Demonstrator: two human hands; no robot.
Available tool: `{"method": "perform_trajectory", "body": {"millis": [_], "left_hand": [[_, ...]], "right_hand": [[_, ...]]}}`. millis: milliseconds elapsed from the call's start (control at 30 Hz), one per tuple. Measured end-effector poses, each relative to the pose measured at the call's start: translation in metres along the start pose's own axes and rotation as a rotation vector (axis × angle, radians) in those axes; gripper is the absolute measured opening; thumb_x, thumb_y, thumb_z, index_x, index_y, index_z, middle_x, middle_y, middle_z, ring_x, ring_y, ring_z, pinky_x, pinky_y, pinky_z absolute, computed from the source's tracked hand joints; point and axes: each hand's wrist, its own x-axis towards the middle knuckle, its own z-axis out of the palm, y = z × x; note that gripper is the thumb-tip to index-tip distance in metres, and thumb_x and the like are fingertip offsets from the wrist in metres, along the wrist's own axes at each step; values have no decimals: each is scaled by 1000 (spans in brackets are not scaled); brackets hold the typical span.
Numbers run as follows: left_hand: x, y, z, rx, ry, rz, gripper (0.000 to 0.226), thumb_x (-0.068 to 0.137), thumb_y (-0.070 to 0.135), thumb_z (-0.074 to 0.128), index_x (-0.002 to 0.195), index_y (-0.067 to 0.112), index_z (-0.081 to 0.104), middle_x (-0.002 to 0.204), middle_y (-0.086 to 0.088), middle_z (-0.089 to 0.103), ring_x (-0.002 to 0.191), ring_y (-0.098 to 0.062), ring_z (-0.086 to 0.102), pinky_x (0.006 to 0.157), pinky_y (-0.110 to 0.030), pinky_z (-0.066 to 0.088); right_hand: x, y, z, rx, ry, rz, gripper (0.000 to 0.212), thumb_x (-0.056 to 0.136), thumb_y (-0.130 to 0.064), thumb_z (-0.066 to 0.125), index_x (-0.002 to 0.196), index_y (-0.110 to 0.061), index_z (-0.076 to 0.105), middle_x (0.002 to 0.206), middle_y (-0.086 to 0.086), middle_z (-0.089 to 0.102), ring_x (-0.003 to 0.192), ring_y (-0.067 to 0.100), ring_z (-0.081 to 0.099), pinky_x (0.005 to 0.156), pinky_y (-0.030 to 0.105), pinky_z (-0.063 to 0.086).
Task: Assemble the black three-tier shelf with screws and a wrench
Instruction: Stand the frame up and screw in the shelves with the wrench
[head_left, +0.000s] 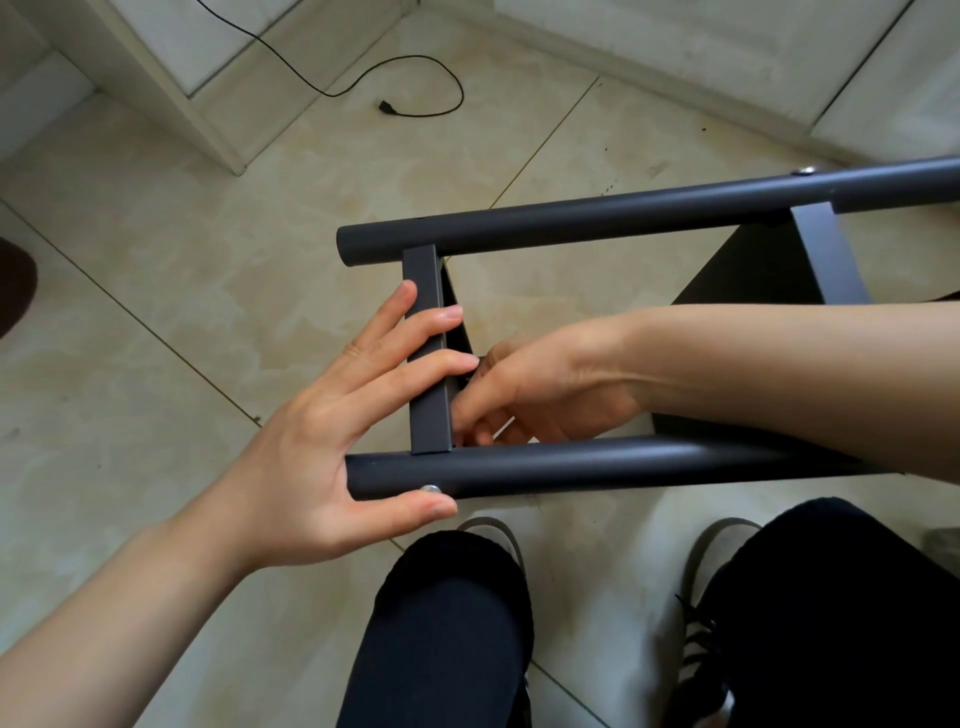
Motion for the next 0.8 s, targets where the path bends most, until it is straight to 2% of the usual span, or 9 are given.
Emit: {"method": "perform_trajectory", "body": {"millis": [100,233,400,500,667,800], "left_hand": [[0,0,0,4,0,-2,69,90,56,62,146,19,45,164,1,30,156,-27,10,123,-30,19],[0,0,0,4,1,-8,70,90,56,62,145,17,45,163,-1,30,156,-27,10,123,-30,19],[0,1,0,2,1,-9,70,87,51,66,144,17,45,163,-1,31,156,-26,10,124,-31,19],[1,1,1,-8,4,-5,68,90,55,62,145,19,45,163,1,30,156,-27,10,123,-32,19],[1,0,1,-11,5,-1,68,90,55,62,145,18,45,163,-1,31,156,-28,10,124,-33,19],[1,-1,1,-9,6,2,68,88,53,65,145,22,44,163,1,31,156,-27,10,124,-32,19]], "right_hand": [[-3,-2,-3,21,-43,9,10,95,-17,56,96,-11,65,68,0,60,67,13,57,59,22,54],[-5,0,-6,-35,-30,18,18,94,-20,60,80,-12,67,67,0,60,67,14,58,63,25,51],[-1,0,0,-16,-23,-40,15,95,-12,57,83,-11,66,71,2,63,66,14,61,61,24,54],[-6,-2,-4,-5,-47,-11,16,95,-15,58,82,-12,67,72,2,62,71,16,59,66,28,52],[-1,-1,0,-19,-2,-38,14,95,-11,57,84,-10,65,67,2,60,64,14,58,58,24,53],[-6,-2,-4,1,-51,-13,15,94,-15,57,83,-12,66,69,1,60,66,13,58,61,25,53]]}}
